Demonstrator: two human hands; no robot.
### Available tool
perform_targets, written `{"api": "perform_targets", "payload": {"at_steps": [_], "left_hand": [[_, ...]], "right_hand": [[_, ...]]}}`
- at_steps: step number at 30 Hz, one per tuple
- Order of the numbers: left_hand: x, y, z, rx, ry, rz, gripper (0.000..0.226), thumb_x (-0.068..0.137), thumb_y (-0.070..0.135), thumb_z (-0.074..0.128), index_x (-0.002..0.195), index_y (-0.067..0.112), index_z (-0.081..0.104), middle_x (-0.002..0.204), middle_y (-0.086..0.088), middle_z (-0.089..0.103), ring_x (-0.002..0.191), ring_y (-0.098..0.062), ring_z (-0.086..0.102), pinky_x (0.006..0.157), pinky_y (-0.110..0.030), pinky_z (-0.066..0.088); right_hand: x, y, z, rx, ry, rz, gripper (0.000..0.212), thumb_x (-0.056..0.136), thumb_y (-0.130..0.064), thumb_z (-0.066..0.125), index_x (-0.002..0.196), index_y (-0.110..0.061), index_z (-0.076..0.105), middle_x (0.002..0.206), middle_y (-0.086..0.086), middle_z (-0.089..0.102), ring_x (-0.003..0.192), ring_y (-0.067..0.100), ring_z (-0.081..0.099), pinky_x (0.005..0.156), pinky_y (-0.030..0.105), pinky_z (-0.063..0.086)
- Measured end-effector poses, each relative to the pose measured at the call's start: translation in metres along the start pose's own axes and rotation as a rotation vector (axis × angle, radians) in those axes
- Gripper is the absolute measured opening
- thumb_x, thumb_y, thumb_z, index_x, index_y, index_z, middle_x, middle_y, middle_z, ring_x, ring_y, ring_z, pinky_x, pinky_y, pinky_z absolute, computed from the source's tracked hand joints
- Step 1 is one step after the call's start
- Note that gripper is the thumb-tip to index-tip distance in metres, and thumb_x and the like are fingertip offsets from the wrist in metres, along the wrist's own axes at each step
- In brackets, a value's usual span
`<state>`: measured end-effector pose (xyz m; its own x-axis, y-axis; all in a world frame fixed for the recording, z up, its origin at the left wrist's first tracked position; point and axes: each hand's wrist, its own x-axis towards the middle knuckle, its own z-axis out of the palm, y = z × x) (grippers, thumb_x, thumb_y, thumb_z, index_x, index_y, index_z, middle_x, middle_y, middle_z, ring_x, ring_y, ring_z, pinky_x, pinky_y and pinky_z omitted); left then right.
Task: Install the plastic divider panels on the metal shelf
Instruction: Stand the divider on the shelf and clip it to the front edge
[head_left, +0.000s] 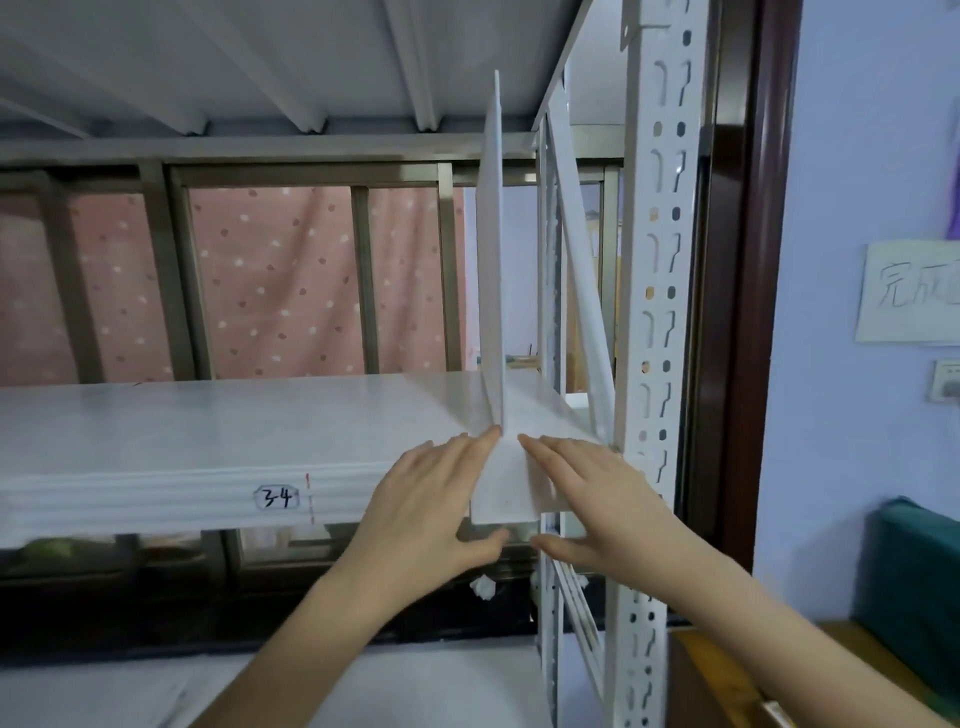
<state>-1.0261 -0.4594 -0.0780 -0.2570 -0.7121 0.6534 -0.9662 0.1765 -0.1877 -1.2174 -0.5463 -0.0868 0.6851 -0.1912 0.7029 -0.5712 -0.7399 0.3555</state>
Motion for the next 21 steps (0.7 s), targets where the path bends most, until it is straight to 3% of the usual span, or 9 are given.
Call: {"api": "perform_targets", "payload": {"at_steps": [4, 8, 12, 16, 21], "left_hand": [[0.001, -0.008, 0.023, 0.141, 0.125, -0.01, 0.086, 0.061, 0.059, 0.073, 0.131, 0.011, 0.054, 0.109, -0.001, 0.067, 0.107, -0.021, 0.065, 0.095, -0.038, 0.048], [0.001, -0.009, 0.03, 0.214, 0.173, -0.05, 0.081, 0.055, 0.059, 0.08, 0.117, 0.01, 0.066, 0.106, -0.005, 0.069, 0.105, -0.027, 0.066, 0.09, -0.043, 0.052], [0.001, -0.014, 0.034, 0.274, 0.202, -0.035, 0.082, 0.055, 0.067, 0.077, 0.116, 0.014, 0.065, 0.103, -0.008, 0.07, 0.099, -0.031, 0.068, 0.084, -0.043, 0.053], [0.004, -0.02, 0.035, 0.296, 0.264, 0.059, 0.08, 0.058, 0.065, 0.076, 0.115, 0.014, 0.048, 0.098, -0.007, 0.07, 0.089, -0.029, 0.069, 0.075, -0.036, 0.055], [0.007, -0.026, 0.037, 0.281, 0.314, 0.143, 0.071, 0.064, 0.058, 0.075, 0.111, 0.01, 0.051, 0.095, -0.009, 0.069, 0.081, -0.029, 0.068, 0.069, -0.034, 0.057]], "right_hand": [[-0.003, 0.0, 0.013, 0.02, 0.075, 0.037, 0.076, 0.065, -0.042, 0.084, 0.126, -0.007, 0.054, 0.119, 0.008, 0.064, 0.103, 0.025, 0.065, 0.086, 0.036, 0.052], [-0.003, 0.002, 0.016, -0.032, 0.066, 0.024, 0.073, 0.067, -0.045, 0.081, 0.126, -0.008, 0.057, 0.121, 0.006, 0.063, 0.103, 0.024, 0.064, 0.086, 0.035, 0.052], [-0.003, 0.003, 0.019, -0.082, 0.083, 0.012, 0.078, 0.062, -0.044, 0.085, 0.125, -0.006, 0.059, 0.121, 0.007, 0.064, 0.103, 0.024, 0.064, 0.085, 0.034, 0.052], [-0.003, 0.004, 0.025, -0.068, 0.138, 0.002, 0.082, 0.062, -0.045, 0.085, 0.126, -0.007, 0.051, 0.118, 0.007, 0.065, 0.1, 0.025, 0.063, 0.082, 0.034, 0.052], [-0.005, 0.007, 0.028, -0.081, 0.154, -0.006, 0.078, 0.07, -0.048, 0.079, 0.129, -0.008, 0.048, 0.117, 0.007, 0.064, 0.098, 0.026, 0.062, 0.078, 0.036, 0.051]]}}
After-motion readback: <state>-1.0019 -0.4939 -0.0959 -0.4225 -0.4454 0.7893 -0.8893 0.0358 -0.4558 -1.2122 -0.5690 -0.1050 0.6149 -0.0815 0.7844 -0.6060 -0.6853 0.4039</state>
